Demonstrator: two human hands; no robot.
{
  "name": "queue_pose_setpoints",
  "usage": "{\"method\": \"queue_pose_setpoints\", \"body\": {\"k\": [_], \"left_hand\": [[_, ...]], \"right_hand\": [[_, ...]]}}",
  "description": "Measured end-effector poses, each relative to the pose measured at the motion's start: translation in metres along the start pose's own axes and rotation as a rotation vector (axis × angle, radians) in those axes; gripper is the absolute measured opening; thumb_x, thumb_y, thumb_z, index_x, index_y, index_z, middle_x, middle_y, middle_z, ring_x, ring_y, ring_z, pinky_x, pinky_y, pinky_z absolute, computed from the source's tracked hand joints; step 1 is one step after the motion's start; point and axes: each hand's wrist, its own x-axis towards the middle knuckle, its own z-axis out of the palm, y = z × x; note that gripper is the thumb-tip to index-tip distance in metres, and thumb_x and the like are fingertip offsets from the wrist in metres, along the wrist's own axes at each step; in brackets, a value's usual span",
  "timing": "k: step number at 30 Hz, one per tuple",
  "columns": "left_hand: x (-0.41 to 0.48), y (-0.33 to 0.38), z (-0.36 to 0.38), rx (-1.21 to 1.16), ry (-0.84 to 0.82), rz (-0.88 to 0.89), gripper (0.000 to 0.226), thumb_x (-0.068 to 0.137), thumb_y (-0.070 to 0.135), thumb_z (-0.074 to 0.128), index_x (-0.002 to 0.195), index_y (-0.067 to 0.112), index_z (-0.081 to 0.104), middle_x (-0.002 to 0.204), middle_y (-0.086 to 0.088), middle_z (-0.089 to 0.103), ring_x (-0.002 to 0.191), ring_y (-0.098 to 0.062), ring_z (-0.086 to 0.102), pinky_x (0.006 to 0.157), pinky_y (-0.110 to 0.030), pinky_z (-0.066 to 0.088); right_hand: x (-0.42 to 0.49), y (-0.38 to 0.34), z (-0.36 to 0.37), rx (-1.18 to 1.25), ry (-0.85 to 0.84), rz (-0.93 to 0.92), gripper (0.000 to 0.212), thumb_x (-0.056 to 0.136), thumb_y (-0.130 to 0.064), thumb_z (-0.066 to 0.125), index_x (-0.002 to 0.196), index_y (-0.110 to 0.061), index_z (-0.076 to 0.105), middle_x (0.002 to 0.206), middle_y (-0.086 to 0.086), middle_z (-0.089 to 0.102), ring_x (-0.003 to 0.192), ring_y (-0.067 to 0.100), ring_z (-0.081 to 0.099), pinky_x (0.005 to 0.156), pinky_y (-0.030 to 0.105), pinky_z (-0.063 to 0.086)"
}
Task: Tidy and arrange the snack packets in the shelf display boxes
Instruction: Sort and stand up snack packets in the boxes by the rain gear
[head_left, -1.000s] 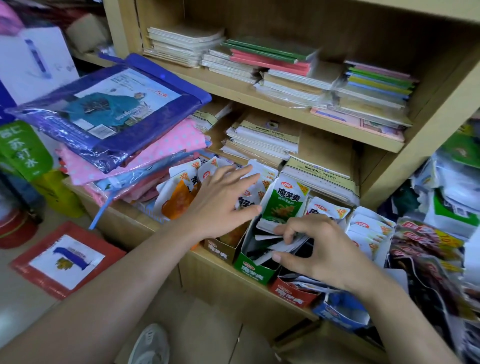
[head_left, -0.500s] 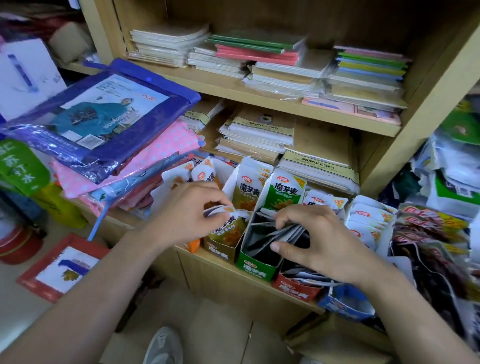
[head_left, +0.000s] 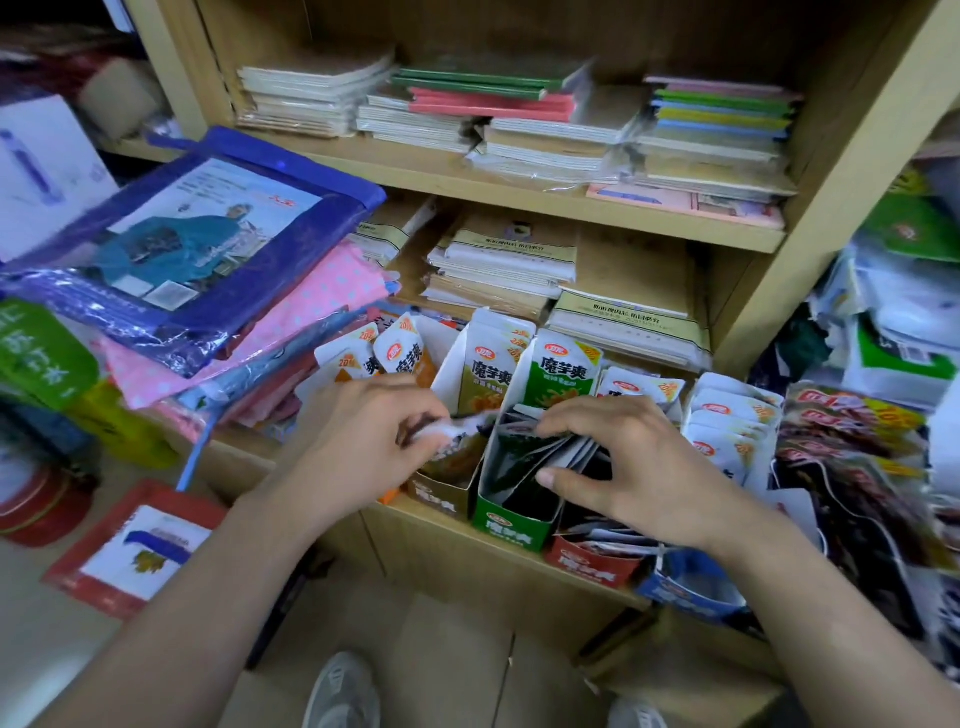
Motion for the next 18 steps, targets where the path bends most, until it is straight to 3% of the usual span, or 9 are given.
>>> {"method": "queue_pose_setpoints", "body": {"k": [4, 6, 9, 11, 14, 16, 18], "left_hand": [[0.021, 0.004, 0.011, 0.118, 0.243, -0.34, 0.036, 0.082, 0.022, 0.08, 0.116, 0.024, 0.068, 0.113, -0.003, 0.063, 0.09, -0.034, 0.065, 0.062, -0.038, 0.046], [0.026, 0.008, 0.014, 0.02, 0.265, -0.414, 0.04, 0.083, 0.016, 0.078, 0.122, 0.021, 0.066, 0.124, -0.004, 0.059, 0.1, -0.032, 0.064, 0.068, -0.033, 0.042], [0.021, 0.01, 0.014, -0.108, 0.32, -0.297, 0.035, 0.082, 0.008, 0.077, 0.114, 0.02, 0.071, 0.12, -0.001, 0.063, 0.092, -0.022, 0.068, 0.064, -0.018, 0.044], [0.012, 0.013, 0.014, -0.104, 0.35, -0.205, 0.029, 0.08, 0.009, 0.079, 0.107, 0.02, 0.073, 0.117, 0.003, 0.066, 0.096, -0.02, 0.067, 0.071, -0.023, 0.05], [-0.001, 0.026, 0.013, -0.181, 0.392, -0.137, 0.02, 0.081, 0.014, 0.075, 0.1, 0.021, 0.075, 0.111, 0.006, 0.069, 0.104, -0.016, 0.065, 0.086, -0.031, 0.051], [-0.008, 0.044, 0.013, -0.282, 0.347, -0.046, 0.019, 0.085, 0.02, 0.073, 0.103, 0.021, 0.075, 0.109, 0.008, 0.069, 0.105, -0.016, 0.065, 0.099, -0.034, 0.048], [-0.015, 0.066, 0.015, -0.362, 0.253, 0.055, 0.023, 0.088, 0.031, 0.07, 0.109, 0.022, 0.075, 0.113, 0.01, 0.068, 0.109, -0.014, 0.062, 0.101, -0.03, 0.044]], "right_hand": [[0.001, -0.001, -0.001, -0.034, 0.019, 0.043, 0.064, 0.086, -0.07, 0.048, 0.137, -0.033, 0.055, 0.139, -0.014, 0.056, 0.131, 0.012, 0.049, 0.111, 0.05, 0.034], [0.001, -0.002, -0.002, -0.066, 0.052, 0.093, 0.071, 0.086, -0.069, 0.048, 0.146, -0.031, 0.047, 0.149, -0.01, 0.048, 0.137, 0.018, 0.042, 0.114, 0.05, 0.029], [0.003, 0.0, -0.002, -0.089, 0.163, 0.146, 0.068, 0.085, -0.067, 0.052, 0.143, -0.031, 0.05, 0.147, -0.008, 0.047, 0.133, 0.022, 0.043, 0.107, 0.051, 0.034], [0.002, -0.001, -0.005, -0.045, 0.282, 0.125, 0.054, 0.087, -0.064, 0.057, 0.127, -0.029, 0.065, 0.134, -0.006, 0.059, 0.123, 0.022, 0.053, 0.1, 0.052, 0.042], [-0.008, -0.006, -0.019, 0.134, 0.508, 0.096, 0.021, 0.093, -0.037, 0.069, 0.101, -0.018, 0.075, 0.106, -0.003, 0.071, 0.102, 0.012, 0.064, 0.091, 0.036, 0.051], [-0.022, -0.008, -0.033, 0.2, 0.55, 0.134, 0.009, 0.094, -0.026, 0.069, 0.095, -0.019, 0.075, 0.097, -0.005, 0.071, 0.091, 0.006, 0.064, 0.082, 0.027, 0.05], [-0.041, -0.006, -0.043, 0.19, 0.525, 0.175, 0.006, 0.095, -0.024, 0.069, 0.094, -0.022, 0.074, 0.094, -0.007, 0.072, 0.088, 0.005, 0.065, 0.08, 0.024, 0.051]]}}
